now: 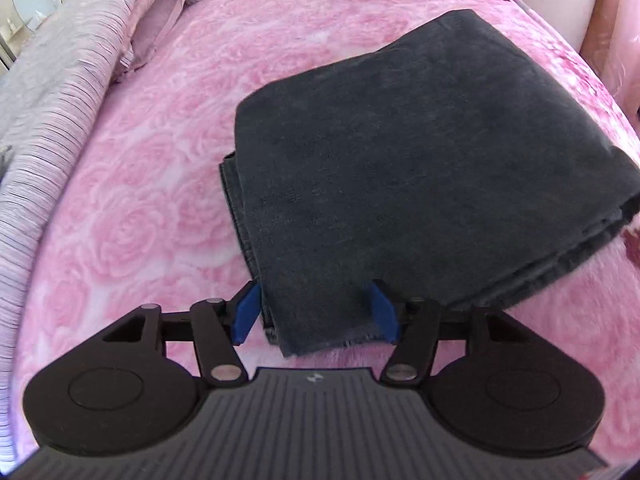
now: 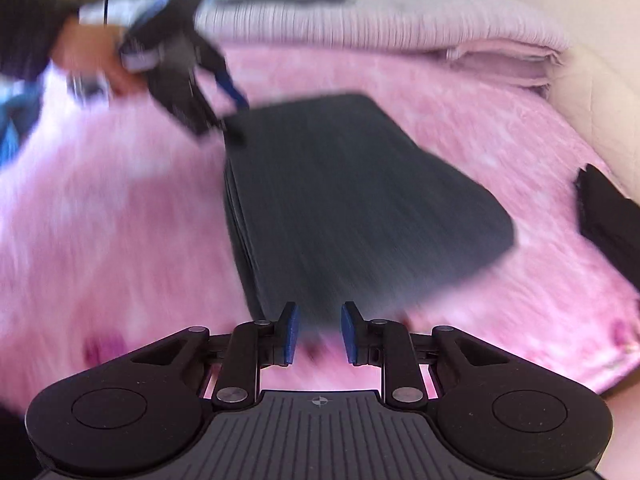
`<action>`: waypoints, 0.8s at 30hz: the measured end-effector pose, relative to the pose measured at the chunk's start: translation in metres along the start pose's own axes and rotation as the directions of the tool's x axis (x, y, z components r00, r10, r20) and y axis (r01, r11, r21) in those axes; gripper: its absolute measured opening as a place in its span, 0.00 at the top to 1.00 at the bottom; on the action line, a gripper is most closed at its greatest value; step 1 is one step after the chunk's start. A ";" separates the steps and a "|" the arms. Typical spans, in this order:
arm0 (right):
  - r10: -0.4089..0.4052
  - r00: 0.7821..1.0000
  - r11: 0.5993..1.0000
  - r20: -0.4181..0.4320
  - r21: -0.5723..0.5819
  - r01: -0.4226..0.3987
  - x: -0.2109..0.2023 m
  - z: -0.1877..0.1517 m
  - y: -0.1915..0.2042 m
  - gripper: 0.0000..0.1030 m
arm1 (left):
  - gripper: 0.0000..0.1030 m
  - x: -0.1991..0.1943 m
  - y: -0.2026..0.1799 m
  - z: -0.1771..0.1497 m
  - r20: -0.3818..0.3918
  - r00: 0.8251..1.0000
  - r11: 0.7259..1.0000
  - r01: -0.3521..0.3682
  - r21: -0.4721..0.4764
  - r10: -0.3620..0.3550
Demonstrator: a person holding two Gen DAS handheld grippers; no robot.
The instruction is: Fold clothes
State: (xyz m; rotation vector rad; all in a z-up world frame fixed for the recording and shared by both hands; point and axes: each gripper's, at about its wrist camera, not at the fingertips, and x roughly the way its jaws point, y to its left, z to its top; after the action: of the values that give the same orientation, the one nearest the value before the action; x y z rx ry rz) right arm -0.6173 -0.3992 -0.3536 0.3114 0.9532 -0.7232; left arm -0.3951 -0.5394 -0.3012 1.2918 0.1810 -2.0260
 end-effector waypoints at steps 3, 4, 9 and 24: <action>0.018 1.000 0.996 0.012 0.087 -0.019 0.025 0.008 0.005 0.77 | 0.39 0.013 0.003 -0.001 0.016 1.000 1.000 0.015 -0.022 -0.015; 0.024 1.000 0.993 0.016 0.116 -0.026 0.034 0.011 0.007 0.77 | 0.38 0.010 0.005 -0.001 0.018 1.000 1.000 0.012 -0.017 -0.012; -0.028 0.999 0.992 -0.039 0.119 0.033 0.017 0.022 0.011 0.77 | 0.41 -0.015 0.014 0.002 0.027 0.999 1.000 -0.017 0.023 0.016; -0.077 0.997 0.979 -0.031 0.186 0.082 0.013 0.030 0.029 0.65 | 0.43 -0.019 0.004 -0.012 0.045 0.995 0.963 -0.097 0.251 0.089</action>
State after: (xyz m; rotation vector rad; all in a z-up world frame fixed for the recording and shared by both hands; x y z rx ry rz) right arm -0.5737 -0.4002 -0.3498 0.4491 0.9259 -0.8866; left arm -0.3791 -0.5273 -0.2901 1.3917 -0.1569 -2.0367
